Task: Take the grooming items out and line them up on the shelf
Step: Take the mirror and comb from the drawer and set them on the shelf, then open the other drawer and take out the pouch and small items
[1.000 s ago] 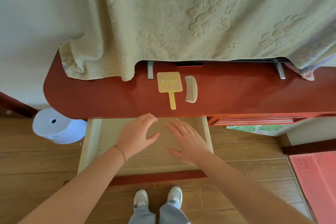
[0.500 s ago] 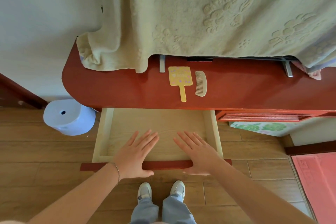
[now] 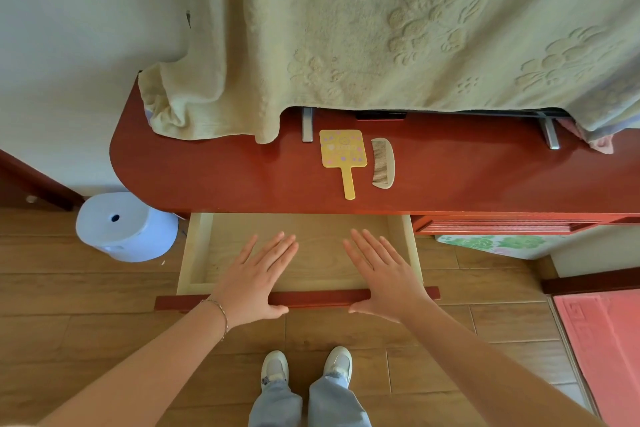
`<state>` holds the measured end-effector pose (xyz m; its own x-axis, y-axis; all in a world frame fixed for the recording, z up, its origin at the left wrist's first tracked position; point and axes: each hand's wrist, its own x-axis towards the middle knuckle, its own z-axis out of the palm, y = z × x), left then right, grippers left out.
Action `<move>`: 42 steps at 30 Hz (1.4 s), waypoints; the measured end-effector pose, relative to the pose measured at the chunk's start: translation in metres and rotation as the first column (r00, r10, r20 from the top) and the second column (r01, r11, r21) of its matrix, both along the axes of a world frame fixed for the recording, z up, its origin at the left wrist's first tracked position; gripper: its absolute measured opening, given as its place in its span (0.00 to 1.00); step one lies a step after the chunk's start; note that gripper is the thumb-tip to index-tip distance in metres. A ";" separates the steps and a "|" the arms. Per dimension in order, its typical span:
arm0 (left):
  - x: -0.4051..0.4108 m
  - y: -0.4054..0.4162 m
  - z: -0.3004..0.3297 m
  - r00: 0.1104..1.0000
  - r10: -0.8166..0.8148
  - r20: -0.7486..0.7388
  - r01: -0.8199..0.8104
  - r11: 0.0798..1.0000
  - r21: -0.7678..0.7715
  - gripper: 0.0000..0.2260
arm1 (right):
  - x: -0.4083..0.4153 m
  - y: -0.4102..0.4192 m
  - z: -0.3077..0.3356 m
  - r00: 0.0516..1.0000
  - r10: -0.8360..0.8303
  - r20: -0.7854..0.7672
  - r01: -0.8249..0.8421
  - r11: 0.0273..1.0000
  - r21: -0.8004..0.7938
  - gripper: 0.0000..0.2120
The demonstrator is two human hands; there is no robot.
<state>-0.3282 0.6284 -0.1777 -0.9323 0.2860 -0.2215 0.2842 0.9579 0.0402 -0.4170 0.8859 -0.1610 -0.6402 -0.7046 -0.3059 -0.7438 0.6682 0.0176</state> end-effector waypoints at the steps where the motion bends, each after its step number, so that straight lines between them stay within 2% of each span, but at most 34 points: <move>1: -0.005 -0.001 0.002 1.000 0.010 -0.011 -0.010 1.000 -0.005 0.52 | -0.003 -0.002 0.000 1.000 -0.010 -0.018 0.010 1.000 -0.008 0.59; 8: -0.037 -0.012 0.006 0.989 0.082 -0.119 -0.085 0.996 -0.015 0.51 | -0.027 -0.019 0.000 0.991 -0.048 -0.126 0.039 0.996 -0.076 0.55; 19: -0.085 -0.023 0.013 0.956 0.169 -0.239 -0.181 0.983 -0.029 0.44 | -0.074 -0.044 0.000 0.966 -0.128 -0.226 0.112 0.990 -0.081 0.52; 24: -0.101 -0.028 0.011 0.944 0.208 -0.257 -0.220 0.975 -0.017 0.40 | -0.094 -0.049 0.001 0.952 -0.162 -0.258 0.132 0.983 -0.129 0.52; 29: -0.109 -0.028 0.012 0.941 0.238 -0.239 -0.250 0.968 -0.020 0.40 | -0.098 -0.054 -0.001 0.952 -0.129 -0.277 0.107 0.990 -0.095 0.44; 33: -0.108 -0.021 0.011 0.939 0.271 -0.213 -0.275 0.961 0.010 0.40 | -0.090 -0.060 -0.005 0.944 -0.180 -0.278 0.151 0.981 -0.122 0.40; 38: -0.107 -0.004 0.021 0.955 0.157 -0.251 -0.148 0.987 0.054 0.37 | -0.077 -0.058 0.001 0.954 -0.197 -0.226 0.166 0.975 -0.148 0.40; 42: -0.106 0.018 0.029 0.960 0.050 -0.274 -0.022 0.994 0.105 0.33 | -0.058 -0.032 0.010 0.930 -0.336 -0.150 0.301 0.929 -0.216 0.38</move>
<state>-0.4339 0.6464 -0.1489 -0.9632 0.2586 0.0737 0.2632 0.9628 0.0610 -0.4752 0.8537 -0.1507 -0.8724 -0.4866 -0.0467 -0.4864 0.8736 -0.0155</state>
